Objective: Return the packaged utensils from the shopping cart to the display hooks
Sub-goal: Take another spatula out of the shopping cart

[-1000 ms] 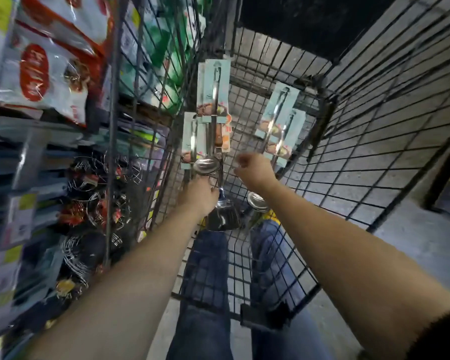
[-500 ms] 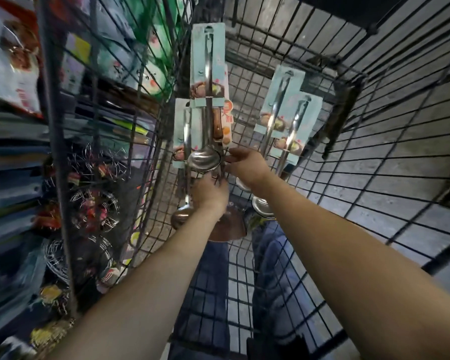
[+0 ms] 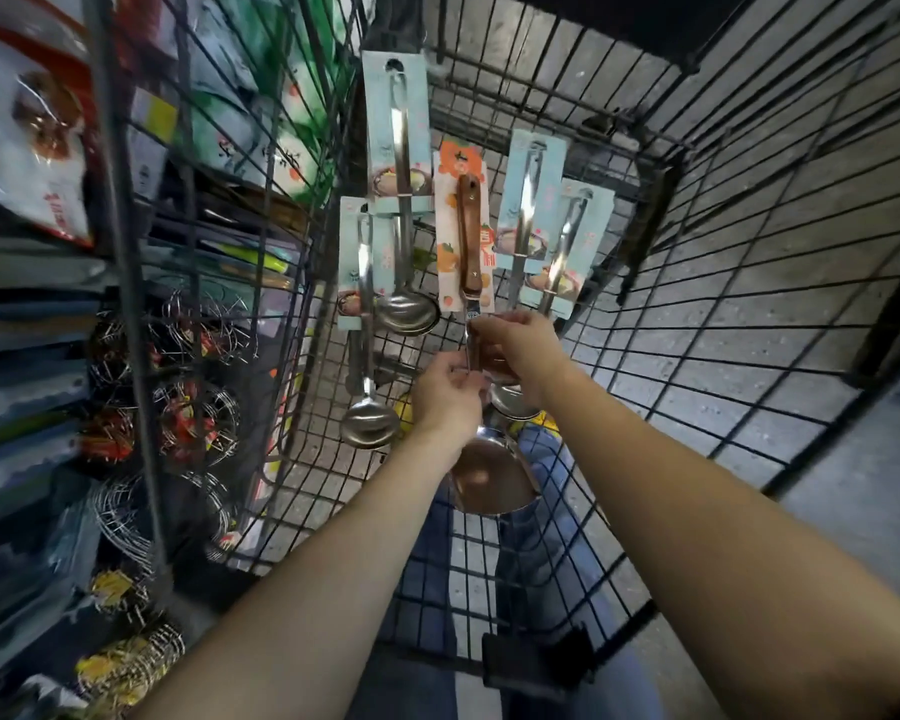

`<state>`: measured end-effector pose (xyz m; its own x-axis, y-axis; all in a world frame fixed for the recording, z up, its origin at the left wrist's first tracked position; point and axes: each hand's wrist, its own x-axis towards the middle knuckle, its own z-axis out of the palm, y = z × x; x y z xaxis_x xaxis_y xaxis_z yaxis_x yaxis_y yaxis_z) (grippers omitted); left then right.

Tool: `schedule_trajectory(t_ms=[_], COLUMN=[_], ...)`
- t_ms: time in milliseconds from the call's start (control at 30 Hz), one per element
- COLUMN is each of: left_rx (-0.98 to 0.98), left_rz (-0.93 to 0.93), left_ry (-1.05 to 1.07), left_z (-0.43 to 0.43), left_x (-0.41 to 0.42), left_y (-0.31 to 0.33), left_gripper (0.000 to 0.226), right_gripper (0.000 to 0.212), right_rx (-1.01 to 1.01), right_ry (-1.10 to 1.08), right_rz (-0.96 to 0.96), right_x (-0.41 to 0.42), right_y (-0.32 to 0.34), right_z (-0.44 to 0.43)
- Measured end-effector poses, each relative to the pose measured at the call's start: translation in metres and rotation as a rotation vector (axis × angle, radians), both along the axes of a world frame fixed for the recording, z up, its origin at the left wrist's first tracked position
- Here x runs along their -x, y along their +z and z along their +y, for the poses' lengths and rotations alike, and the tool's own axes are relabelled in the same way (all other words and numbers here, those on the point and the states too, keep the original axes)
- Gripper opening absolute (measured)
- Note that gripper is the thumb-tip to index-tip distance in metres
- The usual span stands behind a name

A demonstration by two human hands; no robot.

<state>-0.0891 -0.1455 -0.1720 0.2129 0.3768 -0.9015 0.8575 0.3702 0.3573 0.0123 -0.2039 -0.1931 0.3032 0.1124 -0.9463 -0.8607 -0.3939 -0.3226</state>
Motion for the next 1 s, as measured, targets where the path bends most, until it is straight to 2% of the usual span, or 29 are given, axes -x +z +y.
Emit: schedule_trajectory(t_ms=[67,200,400,633,733,833,1000], left_rx=[0.015,0.021,0.021,-0.086,-0.122,-0.191,-0.277], left_rz=[-0.025,-0.104,-0.259,-0.406,-0.474,-0.563,-0.668], left_ry=[-0.01,-0.088,-0.209,-0.387,-0.407,-0.413,-0.456], left_z=[0.0,0.007,0.023,0.03,0.033,0.037,0.042], left_x=[-0.003,-0.01,-0.017,-0.027,-0.028,-0.026,-0.025], left_y=[0.011,0.036,0.097,0.2,0.236,0.268,0.334], left_gripper=[0.02,0.018,0.019,0.025,0.024,0.021,0.022], right_gripper=[0.055,0.032,0.014,0.026,0.029,0.041,0.039], right_rx=[-0.028,-0.138,-0.267,-0.29,-0.287,-0.303,-0.359], right_ry=[-0.058,-0.079,-0.058,-0.048,-0.026,0.021,0.065], right_rz=[0.005,-0.007,-0.145,-0.303,-0.408,-0.517,-0.662], right_x=[-0.004,-0.013,-0.029,-0.042,-0.043,-0.038,-0.028], right_y=[0.01,0.039,0.105,0.219,0.268,0.316,0.391], right_z=[-0.006,-0.009,-0.01,-0.007,-0.006,-0.006,-0.014])
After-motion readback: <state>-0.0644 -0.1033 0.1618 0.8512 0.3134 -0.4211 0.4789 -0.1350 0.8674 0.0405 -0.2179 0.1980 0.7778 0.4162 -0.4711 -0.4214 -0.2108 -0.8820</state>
